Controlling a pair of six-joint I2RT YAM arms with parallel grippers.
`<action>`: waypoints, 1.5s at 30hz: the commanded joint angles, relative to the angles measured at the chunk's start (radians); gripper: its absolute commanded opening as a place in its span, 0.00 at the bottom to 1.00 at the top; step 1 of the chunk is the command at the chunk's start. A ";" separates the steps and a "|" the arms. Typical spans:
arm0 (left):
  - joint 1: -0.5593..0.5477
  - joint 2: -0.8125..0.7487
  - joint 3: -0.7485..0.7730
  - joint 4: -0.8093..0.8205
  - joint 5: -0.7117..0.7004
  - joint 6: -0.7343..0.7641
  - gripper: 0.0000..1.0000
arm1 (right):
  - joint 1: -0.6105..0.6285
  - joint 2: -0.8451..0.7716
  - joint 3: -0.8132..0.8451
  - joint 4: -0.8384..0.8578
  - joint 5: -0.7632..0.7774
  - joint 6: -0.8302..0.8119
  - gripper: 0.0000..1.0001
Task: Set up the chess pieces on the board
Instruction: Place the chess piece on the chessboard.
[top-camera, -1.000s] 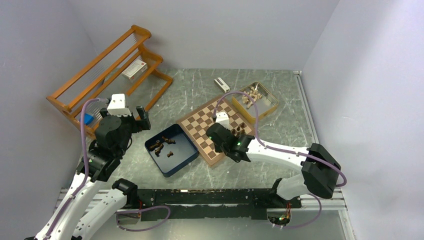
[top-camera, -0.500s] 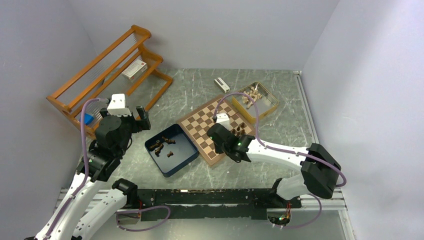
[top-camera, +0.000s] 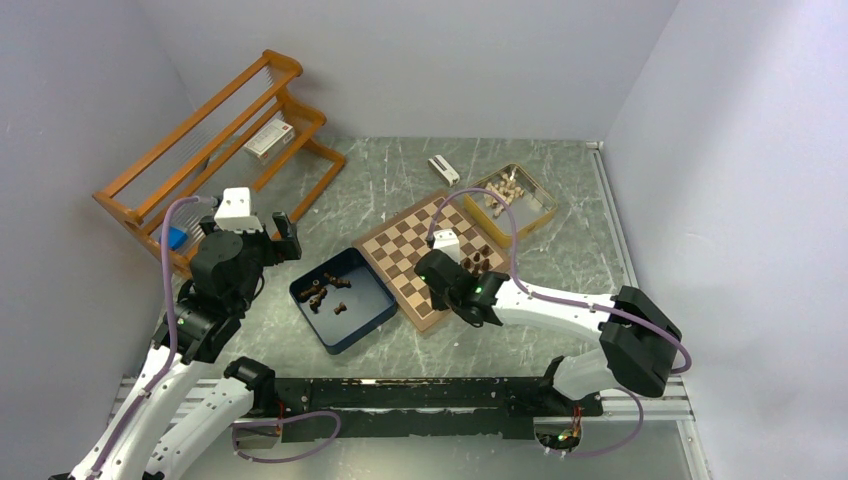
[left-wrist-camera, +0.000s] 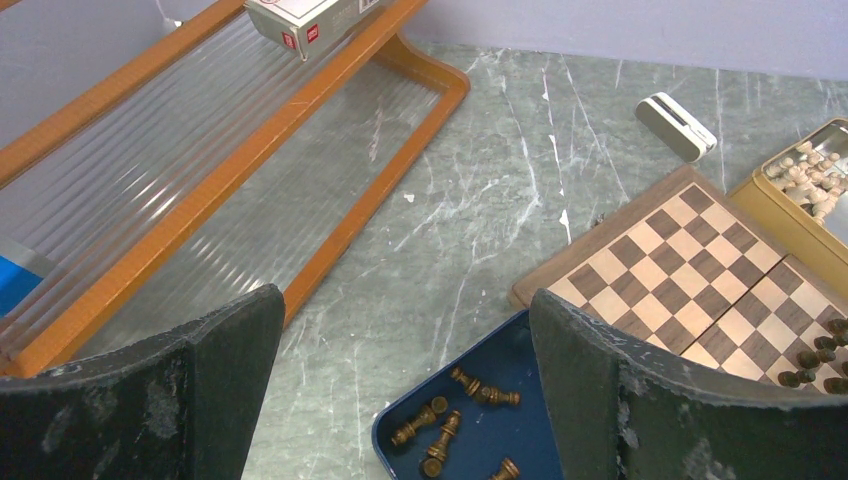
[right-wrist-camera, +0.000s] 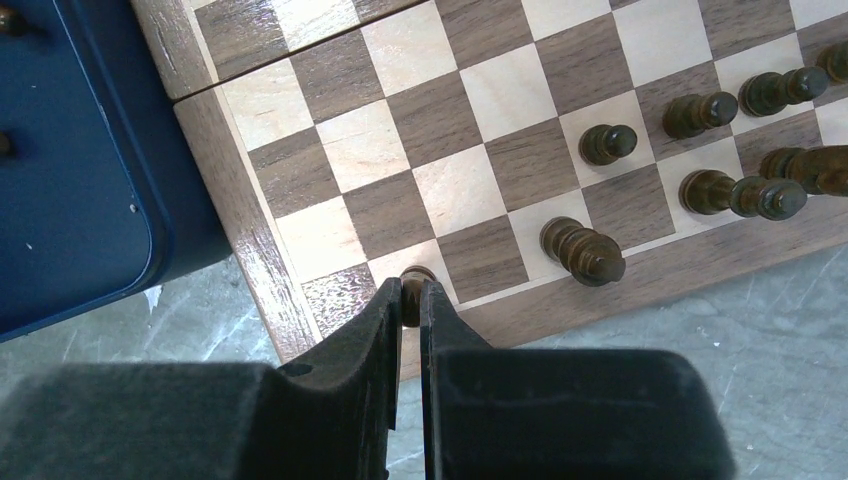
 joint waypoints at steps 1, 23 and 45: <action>-0.002 0.002 0.003 0.028 0.010 0.007 0.97 | 0.000 0.020 -0.004 0.008 -0.009 0.012 0.09; -0.002 0.011 0.003 0.031 0.016 0.006 0.97 | -0.001 0.005 0.018 -0.022 -0.020 0.004 0.14; -0.002 0.006 0.003 0.029 0.010 0.007 0.97 | 0.000 0.040 0.053 -0.018 -0.004 -0.008 0.29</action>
